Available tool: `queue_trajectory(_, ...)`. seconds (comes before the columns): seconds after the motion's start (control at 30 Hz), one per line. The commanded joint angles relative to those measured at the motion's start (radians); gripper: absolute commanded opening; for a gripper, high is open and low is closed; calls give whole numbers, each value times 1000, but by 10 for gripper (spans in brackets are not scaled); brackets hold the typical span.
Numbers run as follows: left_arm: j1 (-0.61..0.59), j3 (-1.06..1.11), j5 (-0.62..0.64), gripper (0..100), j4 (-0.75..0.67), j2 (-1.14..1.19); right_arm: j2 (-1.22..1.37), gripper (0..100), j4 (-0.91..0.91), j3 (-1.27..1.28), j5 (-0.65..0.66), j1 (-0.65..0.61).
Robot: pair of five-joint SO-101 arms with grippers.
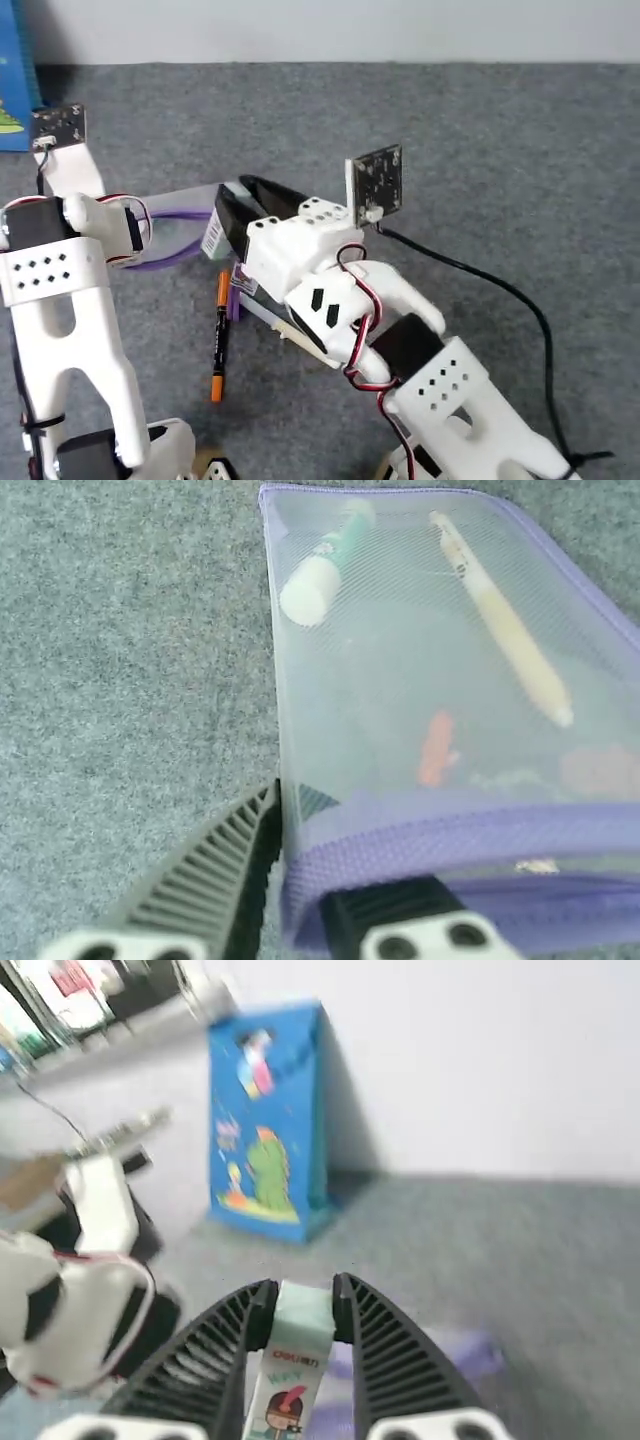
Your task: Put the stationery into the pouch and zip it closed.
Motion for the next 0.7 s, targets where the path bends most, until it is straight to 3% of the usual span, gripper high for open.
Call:
queue_trajectory(0.0,-8,2,5,11,-8,8,-31,8,-217,40,11,-7)
queue_trajectory(0.17,-9,2,5,11,-6,8,-30,8,-450,169,58,-33)
queue_trajectory(0.37,-9,2,5,11,-8,8,-15,8,-659,325,213,-119)
queue_trajectory(0.67,-9,15,5,11,-11,8,248,8,-872,290,373,-122)
